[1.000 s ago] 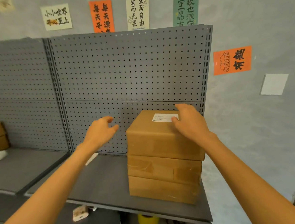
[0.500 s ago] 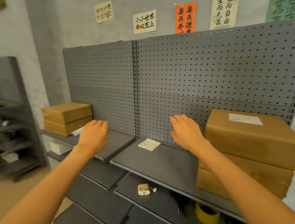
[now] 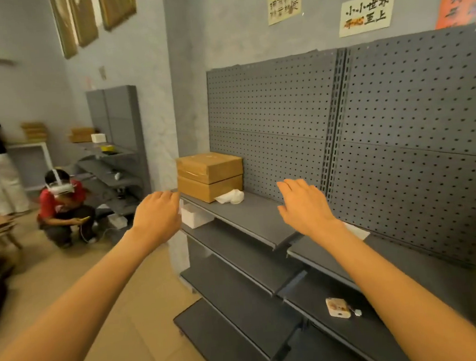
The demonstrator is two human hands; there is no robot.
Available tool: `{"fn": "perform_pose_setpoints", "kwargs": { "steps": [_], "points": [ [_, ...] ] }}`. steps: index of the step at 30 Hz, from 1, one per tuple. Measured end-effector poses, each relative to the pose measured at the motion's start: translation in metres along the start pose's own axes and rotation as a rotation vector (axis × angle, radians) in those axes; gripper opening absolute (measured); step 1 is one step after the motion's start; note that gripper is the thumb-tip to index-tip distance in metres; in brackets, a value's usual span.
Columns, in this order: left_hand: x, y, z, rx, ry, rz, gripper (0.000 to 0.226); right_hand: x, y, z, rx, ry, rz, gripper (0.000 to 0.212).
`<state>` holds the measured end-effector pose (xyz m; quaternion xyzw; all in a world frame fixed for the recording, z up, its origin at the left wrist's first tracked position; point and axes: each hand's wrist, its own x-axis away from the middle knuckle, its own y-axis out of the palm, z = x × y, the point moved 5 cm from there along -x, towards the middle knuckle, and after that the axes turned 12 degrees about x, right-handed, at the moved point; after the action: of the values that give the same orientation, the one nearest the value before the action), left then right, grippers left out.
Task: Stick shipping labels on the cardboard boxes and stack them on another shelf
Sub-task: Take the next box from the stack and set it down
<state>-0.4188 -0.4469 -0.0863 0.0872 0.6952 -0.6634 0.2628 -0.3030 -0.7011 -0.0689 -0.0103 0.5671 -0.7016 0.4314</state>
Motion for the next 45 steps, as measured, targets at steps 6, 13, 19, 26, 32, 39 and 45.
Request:
{"fn": "perform_pose_setpoints", "kwargs": {
  "steps": [6, 13, 19, 26, 32, 39, 45],
  "points": [
    [0.016, 0.023, -0.07, -0.015, -0.08, -0.043, 0.037, -0.041, 0.02, -0.075, -0.045, -0.1, -0.009, 0.049],
    [0.0, 0.051, -0.136, -0.016, -0.147, -0.072, 0.051, -0.098, 0.057, -0.14, -0.098, -0.167, -0.022, 0.039],
    [-0.062, 0.056, -0.188, -0.063, -0.163, -0.053, 0.056, -0.181, 0.071, -0.159, -0.112, -0.163, 0.049, 0.046],
    [-0.135, 0.068, -0.241, -0.039, -0.161, -0.024, 0.06, -0.268, 0.08, -0.185, -0.138, -0.15, 0.111, 0.044],
    [-0.162, 0.109, -0.289, 0.012, -0.114, -0.062, 0.058, -0.302, 0.112, -0.22, -0.098, -0.156, 0.031, 0.051],
    [-0.204, 0.136, -0.355, 0.059, 0.003, -0.07, 0.053, -0.339, 0.126, -0.259, -0.034, -0.045, -0.024, 0.046],
    [-0.233, 0.151, -0.415, 0.087, 0.112, -0.088, 0.056, -0.366, 0.118, -0.289, 0.003, 0.094, -0.027, 0.044]
  ]
}}
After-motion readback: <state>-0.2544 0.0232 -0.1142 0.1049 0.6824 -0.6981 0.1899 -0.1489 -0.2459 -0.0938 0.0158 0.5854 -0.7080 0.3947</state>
